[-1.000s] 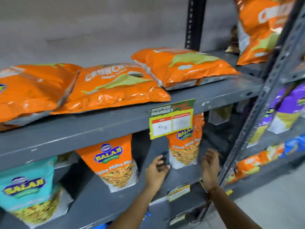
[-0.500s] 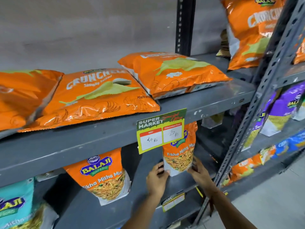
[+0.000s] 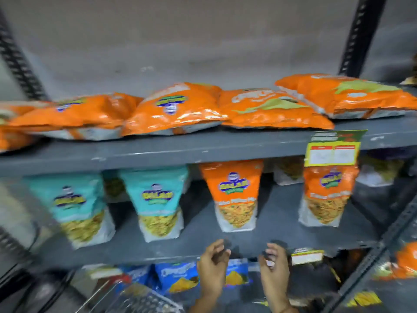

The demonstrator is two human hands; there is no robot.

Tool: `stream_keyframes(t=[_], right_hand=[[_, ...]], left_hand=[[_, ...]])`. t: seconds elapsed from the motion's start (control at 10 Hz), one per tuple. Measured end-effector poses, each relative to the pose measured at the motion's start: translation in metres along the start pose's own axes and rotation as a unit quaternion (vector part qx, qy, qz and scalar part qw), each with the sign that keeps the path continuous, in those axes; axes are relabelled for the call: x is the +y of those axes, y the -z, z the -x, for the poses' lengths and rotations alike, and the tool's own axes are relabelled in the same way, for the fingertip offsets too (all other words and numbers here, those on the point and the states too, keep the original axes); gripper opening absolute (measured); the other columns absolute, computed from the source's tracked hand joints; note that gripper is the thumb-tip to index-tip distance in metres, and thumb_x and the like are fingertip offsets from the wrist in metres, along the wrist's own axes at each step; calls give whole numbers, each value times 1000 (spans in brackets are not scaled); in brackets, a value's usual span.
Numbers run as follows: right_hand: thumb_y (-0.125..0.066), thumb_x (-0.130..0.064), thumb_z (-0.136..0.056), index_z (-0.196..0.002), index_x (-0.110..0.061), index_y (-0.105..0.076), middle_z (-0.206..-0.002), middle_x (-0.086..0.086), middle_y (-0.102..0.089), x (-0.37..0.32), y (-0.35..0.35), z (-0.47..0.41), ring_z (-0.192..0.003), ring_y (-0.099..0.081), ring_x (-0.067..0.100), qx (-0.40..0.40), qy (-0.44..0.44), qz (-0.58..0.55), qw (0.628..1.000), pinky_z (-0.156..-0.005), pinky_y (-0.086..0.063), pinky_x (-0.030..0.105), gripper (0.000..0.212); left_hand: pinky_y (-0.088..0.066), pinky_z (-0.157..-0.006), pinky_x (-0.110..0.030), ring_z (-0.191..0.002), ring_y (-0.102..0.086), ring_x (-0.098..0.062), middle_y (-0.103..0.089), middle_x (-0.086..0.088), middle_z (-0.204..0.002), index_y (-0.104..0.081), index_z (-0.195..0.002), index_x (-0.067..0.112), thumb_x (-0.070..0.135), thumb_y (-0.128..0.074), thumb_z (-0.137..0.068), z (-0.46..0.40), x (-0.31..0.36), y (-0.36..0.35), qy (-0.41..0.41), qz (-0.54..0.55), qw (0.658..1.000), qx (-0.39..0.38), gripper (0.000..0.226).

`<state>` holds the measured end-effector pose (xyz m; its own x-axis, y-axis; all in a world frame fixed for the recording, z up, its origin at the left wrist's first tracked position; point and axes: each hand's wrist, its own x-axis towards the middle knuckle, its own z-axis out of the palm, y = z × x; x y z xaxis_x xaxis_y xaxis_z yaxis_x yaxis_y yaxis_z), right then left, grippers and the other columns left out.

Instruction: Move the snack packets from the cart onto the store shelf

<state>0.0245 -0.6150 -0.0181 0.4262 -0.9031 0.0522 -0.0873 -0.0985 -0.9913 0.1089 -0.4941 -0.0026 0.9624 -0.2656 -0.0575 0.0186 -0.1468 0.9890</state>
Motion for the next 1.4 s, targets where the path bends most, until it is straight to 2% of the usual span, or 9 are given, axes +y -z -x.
stream_keyframes(t=[0.3, 0.5, 0.6, 0.7, 0.8, 1.0, 1.1, 1.2, 1.4], right_hand=[[-68, 8, -74, -102, -9, -62, -97, 5, -63, -69, -148, 155, -83, -59, 12, -308, 117, 68, 942, -78, -47, 17, 34], [-68, -4, -80, -121, -12, -53, -118, 8, -59, -92, -248, 165, -98, -60, 17, -416, 89, 81, 901, -90, -50, 33, 44], [-68, -10, -83, -134, -14, -43, -132, 12, -52, -96, -301, 153, -117, -54, 23, -453, 28, 91, 887, -99, -47, 39, 57], [-70, -10, -82, -145, -15, -29, -143, 10, -43, -92, -349, 144, -130, -46, 26, -454, 3, 87, 886, -107, -41, 46, 75], [-74, -2, -75, -145, -17, -25, -143, 10, -44, -88, -385, 136, -131, -45, 26, -466, -29, 39, 883, -109, -40, 50, 88], [-78, -16, -65, -105, -32, -49, -116, 6, -65, -68, -417, 135, -106, -63, 20, -460, -24, 51, 886, -94, -52, 50, 52], [-78, -20, -62, -103, -29, -49, -112, 4, -66, -66, -425, 134, -103, -64, 20, -452, -15, 52, 891, -91, -52, 52, 51], [-79, -21, -62, -106, -29, -48, -113, 3, -66, -67, -426, 135, -104, -63, 19, -459, -4, 57, 887, -92, -52, 52, 54], [-80, -12, -66, -145, -22, -24, -149, 8, -36, -62, -400, 149, -136, -37, 23, -436, -29, 35, 899, -112, -36, 49, 98]], left_hand=[[-58, -73, -34, -71, -68, -18, -73, -10, -91, -68, -102, 15, 7, -73, -77, 4, 10, 261, 0, -18, 977, 213, 27], [-54, -85, -52, -87, -67, -31, -71, -21, -96, -65, -105, 8, 13, -75, -75, -48, -4, 348, 40, -9, 957, 286, 32], [-53, -85, -43, -88, -62, -27, -67, -9, -93, -60, -93, 25, 16, -70, -77, -80, -17, 371, 83, -30, 961, 262, 20], [-45, -79, -43, -85, -52, -28, -54, -13, -89, -53, -77, 28, 6, -68, -78, -111, -27, 384, 103, -15, 966, 236, 27], [-49, -90, -55, -103, -60, -37, -57, -18, -112, -55, -121, 10, 8, -71, -79, -137, -36, 395, 125, 29, 965, 230, 44], [-51, -73, -35, -87, -63, -17, -68, 2, -97, -62, -98, 29, 5, -73, -76, -155, -47, 399, 111, 66, 966, 222, 35], [-52, -77, -38, -88, -65, -23, -72, -12, -101, -67, -106, 13, 3, -71, -77, -159, -49, 401, 95, 46, 968, 227, 32], [-51, -68, -28, -87, -66, -15, -72, -7, -97, -67, -109, 10, 4, -72, -77, -156, -49, 400, 86, 51, 967, 233, 33], [-55, -85, -44, -93, -66, -27, -69, -11, -96, -62, -112, 4, -2, -64, -81, -122, -34, 387, 70, 7, 973, 219, 31]])
